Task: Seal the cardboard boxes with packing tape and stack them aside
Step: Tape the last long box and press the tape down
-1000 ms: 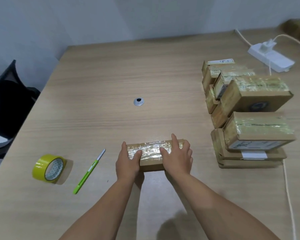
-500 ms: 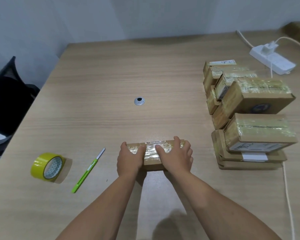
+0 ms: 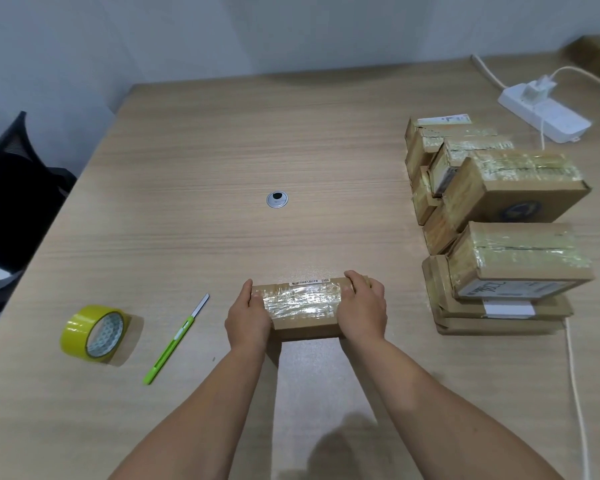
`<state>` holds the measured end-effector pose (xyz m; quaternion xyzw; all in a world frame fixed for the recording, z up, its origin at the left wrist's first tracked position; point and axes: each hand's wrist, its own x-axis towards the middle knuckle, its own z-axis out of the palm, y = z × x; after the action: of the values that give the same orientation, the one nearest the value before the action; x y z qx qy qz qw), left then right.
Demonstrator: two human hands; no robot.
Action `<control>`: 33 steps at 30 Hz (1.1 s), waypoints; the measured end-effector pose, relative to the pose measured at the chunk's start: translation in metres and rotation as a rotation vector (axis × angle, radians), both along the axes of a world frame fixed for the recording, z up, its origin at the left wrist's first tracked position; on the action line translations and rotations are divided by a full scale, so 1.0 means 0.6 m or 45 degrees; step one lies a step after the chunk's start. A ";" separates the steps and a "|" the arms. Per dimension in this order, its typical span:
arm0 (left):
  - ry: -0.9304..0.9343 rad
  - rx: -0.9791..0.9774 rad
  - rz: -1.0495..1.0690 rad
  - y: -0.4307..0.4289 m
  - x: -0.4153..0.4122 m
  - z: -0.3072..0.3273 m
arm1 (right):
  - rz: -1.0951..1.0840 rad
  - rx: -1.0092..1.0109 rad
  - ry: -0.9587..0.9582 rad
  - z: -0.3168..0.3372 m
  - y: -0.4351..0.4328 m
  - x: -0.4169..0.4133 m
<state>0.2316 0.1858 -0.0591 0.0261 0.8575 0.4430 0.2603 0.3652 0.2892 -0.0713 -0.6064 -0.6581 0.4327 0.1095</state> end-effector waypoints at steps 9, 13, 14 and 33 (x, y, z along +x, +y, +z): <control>0.022 -0.063 -0.135 -0.006 0.000 0.004 | 0.081 -0.018 -0.005 0.005 0.001 0.011; 0.029 -0.128 -0.410 -0.021 0.004 0.000 | 0.291 0.048 -0.287 0.011 -0.017 0.009; 0.030 -0.132 -0.460 -0.024 0.000 -0.003 | 0.310 0.060 -0.292 0.010 -0.017 0.009; -0.432 0.298 -0.203 -0.041 -0.034 -0.030 | 0.043 -0.120 0.255 0.012 -0.006 0.042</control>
<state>0.2113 0.1611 -0.0773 0.0492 0.7393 0.5157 0.4302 0.3904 0.2858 -0.0643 -0.5535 -0.6330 0.5232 0.1389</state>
